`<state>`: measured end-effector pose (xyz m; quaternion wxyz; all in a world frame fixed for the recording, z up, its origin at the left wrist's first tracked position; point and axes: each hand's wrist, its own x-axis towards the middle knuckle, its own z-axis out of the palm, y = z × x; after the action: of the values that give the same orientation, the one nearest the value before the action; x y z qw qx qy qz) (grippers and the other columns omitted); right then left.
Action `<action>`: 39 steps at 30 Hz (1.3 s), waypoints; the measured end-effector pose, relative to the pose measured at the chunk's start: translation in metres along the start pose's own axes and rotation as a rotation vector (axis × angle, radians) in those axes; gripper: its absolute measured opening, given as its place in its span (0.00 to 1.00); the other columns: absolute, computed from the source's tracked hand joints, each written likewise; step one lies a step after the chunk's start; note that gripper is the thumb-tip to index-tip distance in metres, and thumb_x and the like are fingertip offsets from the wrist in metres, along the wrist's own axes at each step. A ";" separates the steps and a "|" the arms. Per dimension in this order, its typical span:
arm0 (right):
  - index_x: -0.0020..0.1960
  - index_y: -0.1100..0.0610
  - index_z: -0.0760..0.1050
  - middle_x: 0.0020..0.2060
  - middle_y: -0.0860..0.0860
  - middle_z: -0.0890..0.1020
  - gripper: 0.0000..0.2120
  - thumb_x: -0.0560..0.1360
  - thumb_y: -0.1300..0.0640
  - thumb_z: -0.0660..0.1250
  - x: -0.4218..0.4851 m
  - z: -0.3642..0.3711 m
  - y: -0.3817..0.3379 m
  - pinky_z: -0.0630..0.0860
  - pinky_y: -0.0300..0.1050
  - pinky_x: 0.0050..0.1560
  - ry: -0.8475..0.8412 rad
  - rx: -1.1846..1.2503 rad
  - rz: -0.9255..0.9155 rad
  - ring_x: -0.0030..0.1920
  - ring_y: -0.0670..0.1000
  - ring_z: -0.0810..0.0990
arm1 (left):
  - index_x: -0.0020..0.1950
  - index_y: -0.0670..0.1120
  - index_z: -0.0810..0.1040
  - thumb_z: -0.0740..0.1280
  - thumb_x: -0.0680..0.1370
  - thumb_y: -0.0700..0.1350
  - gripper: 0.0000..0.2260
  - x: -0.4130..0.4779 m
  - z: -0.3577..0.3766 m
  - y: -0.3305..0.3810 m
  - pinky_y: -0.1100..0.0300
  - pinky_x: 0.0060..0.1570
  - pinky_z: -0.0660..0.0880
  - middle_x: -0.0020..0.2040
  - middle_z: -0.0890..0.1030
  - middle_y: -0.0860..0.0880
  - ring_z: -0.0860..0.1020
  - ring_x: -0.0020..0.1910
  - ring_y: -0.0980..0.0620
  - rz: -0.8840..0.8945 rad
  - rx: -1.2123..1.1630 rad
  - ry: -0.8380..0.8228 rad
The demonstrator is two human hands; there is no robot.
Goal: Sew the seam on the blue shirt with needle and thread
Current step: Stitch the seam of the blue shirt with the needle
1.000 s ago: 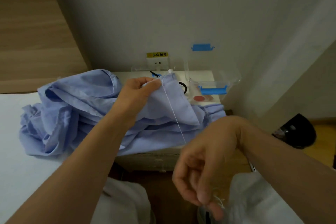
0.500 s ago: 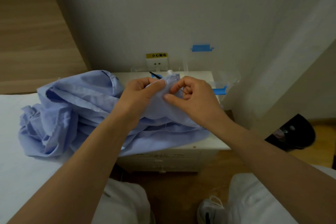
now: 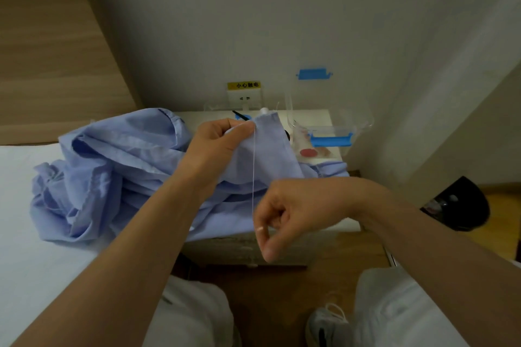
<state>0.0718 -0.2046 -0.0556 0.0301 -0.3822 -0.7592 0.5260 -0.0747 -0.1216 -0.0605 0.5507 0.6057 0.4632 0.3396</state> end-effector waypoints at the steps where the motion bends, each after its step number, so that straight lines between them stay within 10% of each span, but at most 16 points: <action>1: 0.49 0.62 0.80 0.28 0.39 0.76 0.05 0.75 0.60 0.70 0.001 0.001 0.002 0.67 0.30 0.36 -0.090 -0.021 0.032 0.30 0.39 0.73 | 0.34 0.48 0.78 0.66 0.79 0.47 0.13 0.000 0.000 0.000 0.60 0.36 0.73 0.30 0.80 0.51 0.76 0.33 0.55 0.006 0.015 0.001; 7: 0.54 0.56 0.79 0.23 0.42 0.72 0.09 0.75 0.56 0.71 -0.014 -0.015 0.004 0.66 0.30 0.29 -0.002 -0.104 0.187 0.24 0.40 0.69 | 0.37 0.47 0.79 0.66 0.79 0.46 0.10 -0.001 0.000 -0.001 0.64 0.37 0.73 0.33 0.80 0.52 0.76 0.34 0.58 0.040 0.097 -0.009; 11: 0.47 0.51 0.79 0.21 0.45 0.72 0.03 0.75 0.59 0.70 -0.031 -0.035 0.009 0.72 0.36 0.31 0.539 -0.034 0.182 0.24 0.42 0.68 | 0.43 0.44 0.82 0.66 0.79 0.45 0.08 -0.002 -0.004 0.000 0.63 0.38 0.75 0.37 0.82 0.49 0.77 0.37 0.56 0.087 0.126 -0.047; 15: 0.51 0.52 0.79 0.21 0.46 0.65 0.07 0.74 0.56 0.72 -0.020 -0.039 0.019 0.78 0.65 0.40 1.098 0.216 0.081 0.27 0.51 0.64 | 0.45 0.41 0.82 0.66 0.79 0.43 0.08 -0.004 -0.002 0.001 0.68 0.36 0.74 0.38 0.82 0.48 0.77 0.35 0.60 0.144 0.164 -0.082; 20: 0.48 0.62 0.81 0.30 0.65 0.75 0.11 0.76 0.54 0.69 -0.012 -0.034 0.022 0.78 0.58 0.47 1.044 0.187 0.086 0.37 0.66 0.75 | 0.43 0.45 0.83 0.67 0.78 0.44 0.07 -0.007 -0.004 0.006 0.66 0.38 0.76 0.37 0.83 0.49 0.79 0.37 0.59 0.136 0.160 -0.119; 25: 0.43 0.54 0.80 0.34 0.58 0.83 0.06 0.77 0.54 0.67 -0.016 -0.034 0.023 0.79 0.33 0.46 1.006 0.308 0.087 0.39 0.47 0.83 | 0.42 0.45 0.84 0.67 0.78 0.48 0.10 -0.008 -0.009 0.009 0.66 0.38 0.76 0.37 0.83 0.47 0.80 0.37 0.55 0.105 0.275 -0.146; 39: 0.42 0.50 0.81 0.42 0.74 0.76 0.06 0.76 0.50 0.69 -0.014 -0.033 0.030 0.78 0.60 0.55 1.009 0.234 0.077 0.49 0.75 0.74 | 0.42 0.46 0.83 0.69 0.76 0.42 0.05 -0.008 -0.009 0.011 0.70 0.34 0.75 0.34 0.83 0.53 0.80 0.34 0.61 0.096 0.191 -0.111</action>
<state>0.1131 -0.1830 -0.0607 0.4154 -0.6100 -0.5718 0.3584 -0.0841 -0.1253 -0.0475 0.4986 0.6946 0.4327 0.2858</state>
